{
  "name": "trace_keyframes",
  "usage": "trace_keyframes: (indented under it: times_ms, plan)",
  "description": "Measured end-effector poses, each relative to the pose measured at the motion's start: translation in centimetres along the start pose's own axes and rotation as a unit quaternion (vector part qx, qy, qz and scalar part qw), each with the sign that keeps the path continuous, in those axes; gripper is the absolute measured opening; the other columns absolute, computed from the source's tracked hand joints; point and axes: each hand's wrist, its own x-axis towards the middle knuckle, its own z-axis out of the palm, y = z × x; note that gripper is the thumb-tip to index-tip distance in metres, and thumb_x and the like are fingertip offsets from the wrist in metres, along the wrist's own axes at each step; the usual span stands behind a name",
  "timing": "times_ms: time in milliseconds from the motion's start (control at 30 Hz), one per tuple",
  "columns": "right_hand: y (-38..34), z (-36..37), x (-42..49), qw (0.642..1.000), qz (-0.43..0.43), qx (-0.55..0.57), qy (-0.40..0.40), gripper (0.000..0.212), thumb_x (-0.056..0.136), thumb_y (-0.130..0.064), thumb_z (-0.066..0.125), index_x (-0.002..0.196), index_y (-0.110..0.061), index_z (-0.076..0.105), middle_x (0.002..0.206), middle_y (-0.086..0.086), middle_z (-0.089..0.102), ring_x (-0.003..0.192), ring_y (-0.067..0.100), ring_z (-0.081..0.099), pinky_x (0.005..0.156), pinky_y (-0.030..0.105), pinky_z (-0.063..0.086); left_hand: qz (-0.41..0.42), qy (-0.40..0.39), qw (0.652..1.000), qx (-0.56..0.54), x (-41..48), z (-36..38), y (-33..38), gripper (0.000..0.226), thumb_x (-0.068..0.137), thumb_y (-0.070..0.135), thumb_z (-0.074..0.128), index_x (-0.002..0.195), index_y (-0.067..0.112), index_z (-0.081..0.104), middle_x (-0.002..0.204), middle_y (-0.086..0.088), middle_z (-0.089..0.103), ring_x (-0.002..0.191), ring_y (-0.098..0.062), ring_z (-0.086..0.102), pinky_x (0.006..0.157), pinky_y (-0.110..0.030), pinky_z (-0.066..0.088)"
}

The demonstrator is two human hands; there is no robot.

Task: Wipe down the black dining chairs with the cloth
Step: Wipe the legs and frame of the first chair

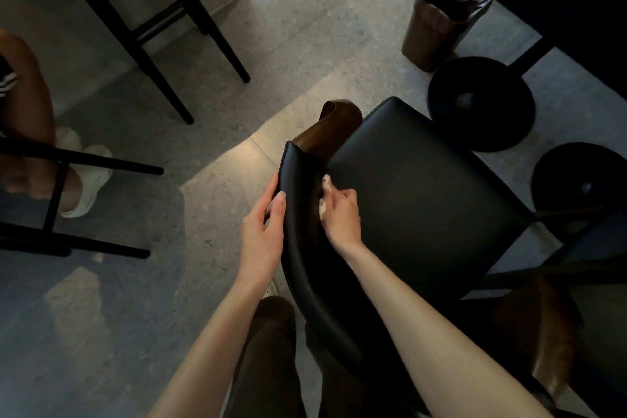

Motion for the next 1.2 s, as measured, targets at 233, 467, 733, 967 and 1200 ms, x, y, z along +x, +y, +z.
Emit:
trace_keyframes:
  times_ms: [233, 467, 733, 967, 1200]
  plan:
    - [6.0, -2.6, -2.9, 0.980, 0.049, -0.128, -0.143, 0.033, 0.101, -0.038, 0.044, 0.074, -0.030, 0.061, 0.088, 0.008, 0.053, 0.080, 0.025, 0.060, 0.072, 0.030, 0.040, -0.005, 0.007, 1.000, 0.018, -0.2, 0.1, 0.4, 0.042, 0.103, 0.024, 0.040, 0.144, 0.028, 0.037, 0.140, 0.016, 0.042, 0.124, 0.007, 0.036, 0.099, -0.005, 0.029]
    - [-0.3, -4.7, -2.6, 0.994, 0.077, 0.071, -0.003, 0.045, 0.101, -0.050, 0.038, 0.076, -0.022, 0.064, 0.072, 0.005, 0.063, 0.055, 0.009, 0.059, 0.050, 0.019, 0.046, -0.020, -0.006, 1.000, 0.014, -0.8, -0.1, 1.0, 0.044, 0.103, 0.021, 0.041, 0.146, 0.026, 0.036, 0.149, 0.009, 0.039, 0.127, 0.000, 0.036, 0.085, 0.003, 0.034]
    - [-2.6, -1.3, -3.3, 0.997, -0.036, -0.057, -0.030, 0.048, 0.102, -0.030, 0.041, 0.149, -0.027, 0.033, 0.122, 0.007, 0.039, 0.091, 0.014, 0.049, 0.086, 0.023, 0.035, -0.018, -0.022, 0.999, 0.026, -3.0, -1.4, -0.4, 0.050, 0.098, 0.022, 0.050, 0.145, 0.032, 0.036, 0.151, 0.007, 0.038, 0.134, -0.014, 0.041, 0.094, -0.020, 0.045]
    - [6.1, -5.5, -8.1, 0.963, -0.002, -0.192, -0.189, 0.037, 0.101, -0.033, 0.046, 0.137, -0.026, 0.054, 0.114, 0.007, 0.051, 0.095, 0.024, 0.062, 0.082, 0.028, 0.044, -0.033, -0.009, 0.999, 0.019, -3.5, -0.8, 0.0, 0.049, 0.100, 0.022, 0.047, 0.146, 0.030, 0.034, 0.152, 0.006, 0.037, 0.136, -0.015, 0.039, 0.095, -0.018, 0.039]
    - [-3.7, -5.7, -7.9, 0.991, 0.066, 0.075, -0.092, 0.052, 0.098, -0.053, 0.042, 0.069, -0.019, 0.069, 0.051, -0.001, 0.058, 0.047, 0.014, 0.056, 0.059, 0.029, 0.045, -0.033, -0.010, 0.999, 0.003, -4.3, -1.4, -0.2, 0.047, 0.099, 0.017, 0.049, 0.144, 0.026, 0.039, 0.148, 0.007, 0.041, 0.135, -0.013, 0.041, 0.100, -0.018, 0.039]
